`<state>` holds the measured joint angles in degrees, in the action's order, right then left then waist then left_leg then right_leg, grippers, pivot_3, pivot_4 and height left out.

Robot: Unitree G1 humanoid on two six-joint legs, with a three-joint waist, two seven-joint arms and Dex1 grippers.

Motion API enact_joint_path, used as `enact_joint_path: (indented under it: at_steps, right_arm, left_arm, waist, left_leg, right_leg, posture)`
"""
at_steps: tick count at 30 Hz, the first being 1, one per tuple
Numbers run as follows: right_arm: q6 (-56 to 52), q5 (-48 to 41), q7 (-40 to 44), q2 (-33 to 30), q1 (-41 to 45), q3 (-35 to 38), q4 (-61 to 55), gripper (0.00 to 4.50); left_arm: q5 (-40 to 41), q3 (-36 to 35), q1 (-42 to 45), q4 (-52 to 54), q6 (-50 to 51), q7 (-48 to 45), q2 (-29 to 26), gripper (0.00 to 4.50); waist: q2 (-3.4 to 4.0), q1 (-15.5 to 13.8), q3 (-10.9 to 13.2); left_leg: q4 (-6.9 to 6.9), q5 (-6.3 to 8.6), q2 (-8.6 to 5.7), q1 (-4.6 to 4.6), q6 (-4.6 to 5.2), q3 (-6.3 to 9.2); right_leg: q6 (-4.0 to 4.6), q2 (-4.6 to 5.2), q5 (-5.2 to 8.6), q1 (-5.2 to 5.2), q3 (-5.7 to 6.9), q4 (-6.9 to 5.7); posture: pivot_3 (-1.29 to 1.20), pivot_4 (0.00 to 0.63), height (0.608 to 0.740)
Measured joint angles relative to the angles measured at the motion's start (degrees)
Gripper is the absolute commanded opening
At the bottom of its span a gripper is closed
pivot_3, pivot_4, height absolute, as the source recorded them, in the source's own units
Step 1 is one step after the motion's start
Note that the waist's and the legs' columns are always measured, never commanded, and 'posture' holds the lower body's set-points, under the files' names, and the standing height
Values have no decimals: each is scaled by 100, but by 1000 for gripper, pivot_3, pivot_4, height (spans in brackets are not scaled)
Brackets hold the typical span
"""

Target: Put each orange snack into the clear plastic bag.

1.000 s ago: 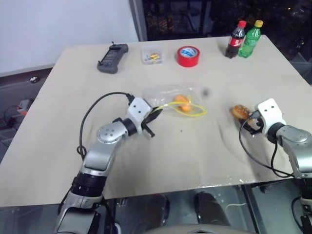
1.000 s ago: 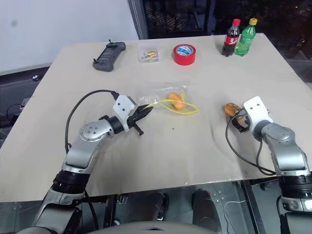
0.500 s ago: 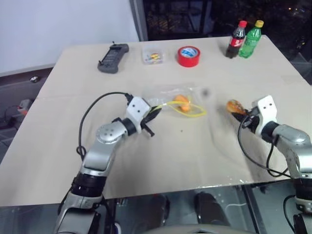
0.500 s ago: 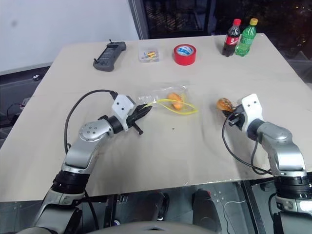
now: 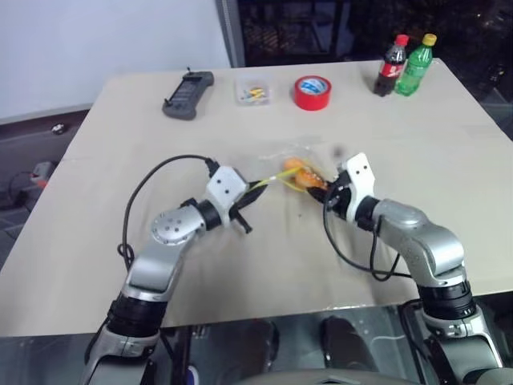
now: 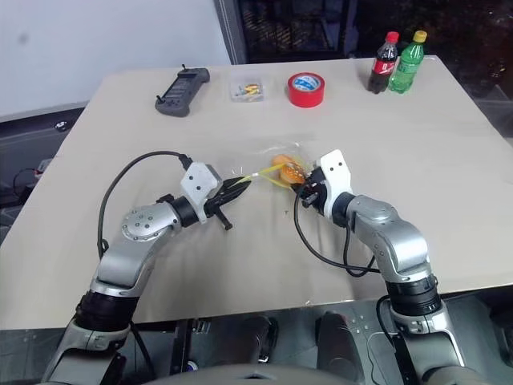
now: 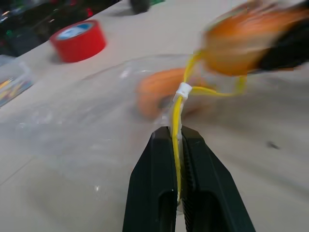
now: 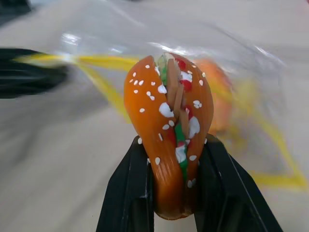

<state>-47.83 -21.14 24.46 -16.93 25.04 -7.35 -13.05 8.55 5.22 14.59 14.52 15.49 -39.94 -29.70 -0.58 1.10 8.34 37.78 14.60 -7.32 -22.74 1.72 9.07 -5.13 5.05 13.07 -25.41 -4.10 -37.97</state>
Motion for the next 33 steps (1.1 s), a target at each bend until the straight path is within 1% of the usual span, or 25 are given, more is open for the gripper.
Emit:
enact_joint_path:
  at_steps: [4, 8, 11, 12, 13, 16, 17, 18, 19, 22, 25, 29, 33]
  right_arm:
    - [251, 322, 154, -16, 220, -344, 580, 928]
    - [331, 361, 214, 60, 364, -384, 708, 928]
    - [335, 273, 244, 408, 585, -281, 1012, 928]
    - [352, 149, 318, 626, 671, -252, 1177, 928]
    - [442, 90, 397, 808, 761, -176, 1430, 928]
    - [995, 149, 701, 1037, 936, -252, 2046, 928]
    - [1400, 371, 846, 1006, 1053, -448, 2386, 1397]
    - [1765, 584, 944, 979, 1167, -577, 2690, 1661]
    - [1865, 648, 974, 976, 1194, -597, 2770, 1828]
    - [2478, 890, 1208, 1012, 1348, -739, 3174, 3171]
    - [3308, 1469, 1377, 851, 1438, -1108, 3390, 4444]
    - [3614, 1729, 1560, 542, 1361, -1228, 3214, 4444]
    - [3538, 1700, 1728, 92, 1078, -1057, 2379, 4444]
  left_arm:
    - [-4, 17, -160, 59, -84, -107, -61, 0]
    - [-6, 3, -219, 105, -85, -105, -77, 0]
    - [-41, 35, -385, 204, -111, -180, -162, 0]
    - [-45, 48, -416, 217, -129, -213, -185, 0]
    - [-50, 52, -428, 217, -134, -218, -205, 0]
    - [-53, 55, -429, 216, -165, -221, -206, 0]
    - [-54, 53, -432, 216, -171, -219, -214, 0]
    - [-54, 46, -440, 216, -172, -212, -217, 0]
    - [-54, 46, -441, 217, -172, -211, -216, 0]
    - [-42, -21, -507, 219, -172, -190, -215, 0]
    - [56, -185, -520, 198, -125, -77, -126, 0]
    - [273, -525, -491, 173, 57, 55, -54, 0]
    - [539, -778, -456, 167, 323, 169, 17, 0]
  waist:
    - [0, 2, 0]
    - [0, 8, 0]
    - [0, 55, 0]
    - [-1, 69, -1]
    - [-1, 92, -1]
    - [0, 132, 0]
    - [0, 133, 0]
    - [0, 134, 0]
    - [0, 134, 0]
    - [0, 140, 0]
    - [0, 139, 0]
    - [0, 125, 0]
    - [0, 114, 0]
  left_leg:
    - [-1, 0, 0, 0, 0, 2]
    - [-1, 0, 0, 0, 0, 0]
    - [-2, 0, 1, 1, 0, 3]
    - [-2, 0, 1, 1, 0, 5]
    - [-2, 0, 1, 1, 0, 4]
    - [-2, 0, 1, 3, 0, 3]
    - [-2, 0, 1, 3, 0, 3]
    - [-2, 0, 1, 3, 0, 2]
    - [-2, 0, 1, 3, 0, 2]
    - [-2, 0, 1, 3, 0, 3]
    - [-2, 0, 1, 3, -1, 5]
    - [-2, 0, 1, 2, 0, 6]
    - [-1, 0, 0, 0, 0, 8]
  right_leg:
    - [0, -1, 0, 0, 1, -1]
    - [0, 0, 0, 0, 0, 0]
    - [0, -2, 0, 0, 0, -2]
    - [0, -2, 0, 1, 3, 0]
    - [0, -2, -1, 1, 2, 0]
    - [1, -3, -1, 0, 0, -2]
    - [1, -3, -1, 0, 1, -2]
    - [1, -4, -1, 0, 1, -1]
    - [1, -3, -1, 0, 1, -1]
    - [1, -4, -1, -1, 1, -1]
    - [1, -5, -1, -1, 2, -1]
    - [1, -4, -1, -1, 2, 0]
    - [1, -3, -1, 0, 4, 1]
  posture:
    - [0, 150, 740]
    - [0, 150, 740]
    - [0, 150, 740]
    - [0, 150, 740]
    - [0, 150, 740]
    - [0, 150, 740]
    - [0, 150, 740]
    - [0, 150, 740]
    - [0, 150, 740]
    - [0, 150, 740]
    - [0, 150, 740]
    - [0, 150, 740]
    - [0, 150, 740]
